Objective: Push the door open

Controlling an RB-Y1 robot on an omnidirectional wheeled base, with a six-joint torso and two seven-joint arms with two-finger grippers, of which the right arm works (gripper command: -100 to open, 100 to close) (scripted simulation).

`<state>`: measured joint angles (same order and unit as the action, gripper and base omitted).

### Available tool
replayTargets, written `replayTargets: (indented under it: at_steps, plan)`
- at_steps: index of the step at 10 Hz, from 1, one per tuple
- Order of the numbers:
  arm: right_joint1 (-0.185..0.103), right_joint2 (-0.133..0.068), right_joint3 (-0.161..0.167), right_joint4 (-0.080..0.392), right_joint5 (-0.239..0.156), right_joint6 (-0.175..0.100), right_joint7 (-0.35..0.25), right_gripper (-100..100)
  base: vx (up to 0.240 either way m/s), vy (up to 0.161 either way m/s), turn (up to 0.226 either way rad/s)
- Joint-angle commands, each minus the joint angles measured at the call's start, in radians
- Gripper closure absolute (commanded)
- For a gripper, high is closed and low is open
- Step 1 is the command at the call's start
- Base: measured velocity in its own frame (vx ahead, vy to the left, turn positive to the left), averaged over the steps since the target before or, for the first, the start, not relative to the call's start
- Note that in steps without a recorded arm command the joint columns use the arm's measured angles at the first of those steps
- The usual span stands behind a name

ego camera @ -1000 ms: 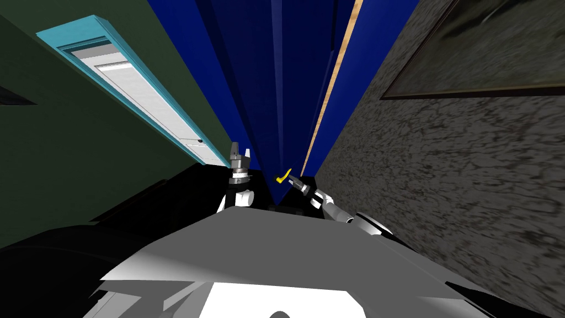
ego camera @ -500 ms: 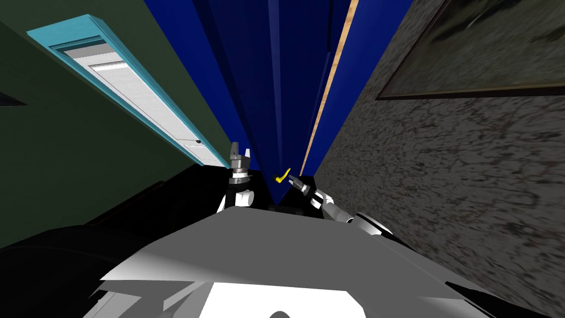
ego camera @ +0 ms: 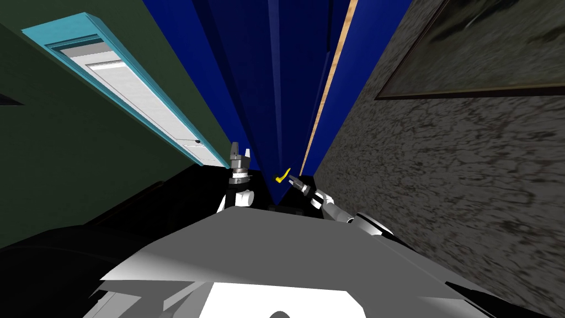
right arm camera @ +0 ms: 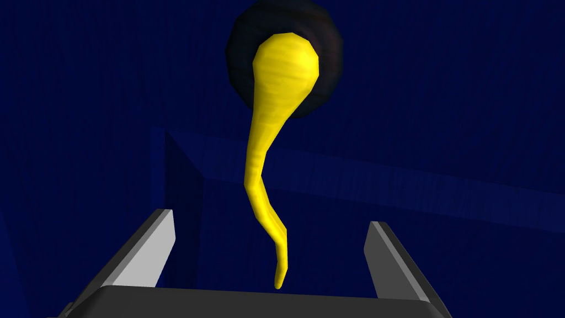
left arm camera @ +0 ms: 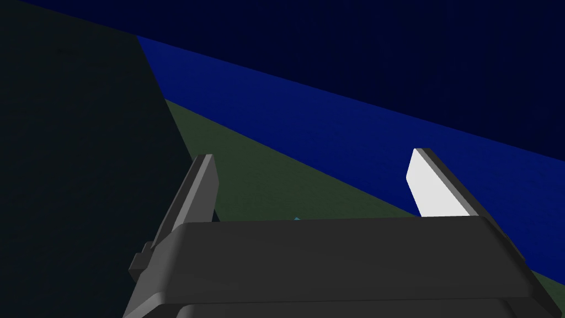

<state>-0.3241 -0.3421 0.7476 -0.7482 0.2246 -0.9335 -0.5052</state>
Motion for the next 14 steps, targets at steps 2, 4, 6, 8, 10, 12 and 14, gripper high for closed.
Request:
replayTargets:
  at_steps: [2, 4, 6, 8, 10, 12, 14]
  plan:
    - [0.002, -0.005, 0.001, -0.004, 0.0, -0.003, -0.002, -100, -0.01, -0.006, -0.018]
    - [0.002, -0.005, 0.001, -0.004, 0.0, -0.003, -0.002, -100, -0.005, -0.003, -0.009]
    - [0.003, -0.006, 0.002, -0.005, 0.0, -0.005, -0.003, -100, -0.01, -0.005, -0.018]
    - [0.003, -0.006, 0.002, -0.005, 0.0, -0.005, -0.003, -100, -0.01, -0.006, -0.017]
    - [0.003, -0.006, 0.002, -0.005, 0.0, -0.005, -0.003, -100, -0.008, -0.005, -0.014]
    - [0.003, -0.006, 0.002, -0.005, 0.0, -0.005, -0.003, -100, -0.007, -0.005, -0.011]
    - [0.004, -0.008, 0.002, -0.006, 0.0, -0.007, -0.003, -100, -0.007, -0.005, -0.013]
